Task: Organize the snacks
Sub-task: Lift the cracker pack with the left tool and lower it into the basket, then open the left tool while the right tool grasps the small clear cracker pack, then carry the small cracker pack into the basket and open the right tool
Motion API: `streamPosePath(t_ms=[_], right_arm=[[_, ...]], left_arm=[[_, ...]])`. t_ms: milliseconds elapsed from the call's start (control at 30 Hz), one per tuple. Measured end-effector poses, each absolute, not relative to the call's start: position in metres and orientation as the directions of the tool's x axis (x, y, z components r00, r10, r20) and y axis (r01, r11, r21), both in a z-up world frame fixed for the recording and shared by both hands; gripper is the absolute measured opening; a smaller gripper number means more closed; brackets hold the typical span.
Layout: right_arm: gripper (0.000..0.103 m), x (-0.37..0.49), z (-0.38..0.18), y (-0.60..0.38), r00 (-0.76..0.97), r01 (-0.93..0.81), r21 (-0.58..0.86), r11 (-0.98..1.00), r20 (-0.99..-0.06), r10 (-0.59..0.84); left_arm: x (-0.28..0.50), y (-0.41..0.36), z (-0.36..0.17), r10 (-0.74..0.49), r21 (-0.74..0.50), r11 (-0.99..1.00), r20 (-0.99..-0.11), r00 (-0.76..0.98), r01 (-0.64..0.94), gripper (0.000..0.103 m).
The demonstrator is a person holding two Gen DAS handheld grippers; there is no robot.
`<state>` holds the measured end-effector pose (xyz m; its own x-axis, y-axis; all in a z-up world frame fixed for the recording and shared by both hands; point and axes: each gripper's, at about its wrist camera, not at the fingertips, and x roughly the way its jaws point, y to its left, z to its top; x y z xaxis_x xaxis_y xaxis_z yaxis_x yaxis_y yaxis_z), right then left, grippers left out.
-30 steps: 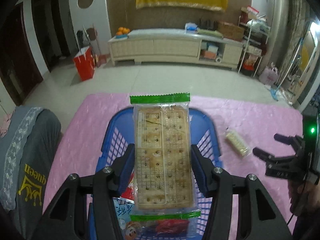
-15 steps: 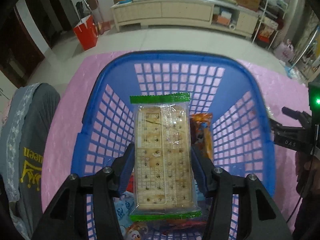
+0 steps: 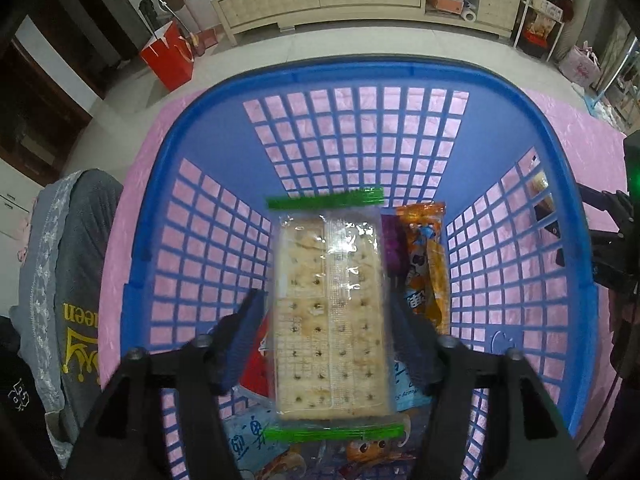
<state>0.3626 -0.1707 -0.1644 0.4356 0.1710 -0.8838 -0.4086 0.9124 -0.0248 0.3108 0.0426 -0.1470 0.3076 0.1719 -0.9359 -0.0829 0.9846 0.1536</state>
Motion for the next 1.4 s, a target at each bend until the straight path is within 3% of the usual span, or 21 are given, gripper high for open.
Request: streamPosePath(t_ms=[33,133,400,933,1400], right_arm=[[0.064,0.362,-0.163,-0.17,0.438,-0.413,-0.026,0.91,-0.882,0.173],[0.051,0.357,-0.161,-0.165,0.436,-0.431,-0.049,0.901,-0.886,0.16],[0.05,0.315,-0.132,-0.166,0.439,-0.462,-0.006,0.887,-0.87,0.223],[0.05,0.239,-0.003,-0.148,0.546,-0.498,0.054,0.865,-0.755,0.362],[0.05,0.218,0.011,-0.082,0.521,-0.554,0.041,0.831,-0.762,0.384]], left_arm=[[0.31,0.041,-0.145,0.178,0.161,0.984,-0.931,0.319,-0.08,0.068],[0.311,0.037,-0.14,0.203,0.189,0.979,-0.913,0.353,-0.074,0.074],[0.3,0.035,-0.119,0.151,0.125,0.988,-0.905,0.399,-0.09,0.075],[0.231,0.043,-0.06,0.069,0.038,0.997,-0.83,0.553,-0.068,0.075],[0.188,0.092,-0.035,0.058,0.028,0.998,-0.787,0.615,-0.059,0.075]])
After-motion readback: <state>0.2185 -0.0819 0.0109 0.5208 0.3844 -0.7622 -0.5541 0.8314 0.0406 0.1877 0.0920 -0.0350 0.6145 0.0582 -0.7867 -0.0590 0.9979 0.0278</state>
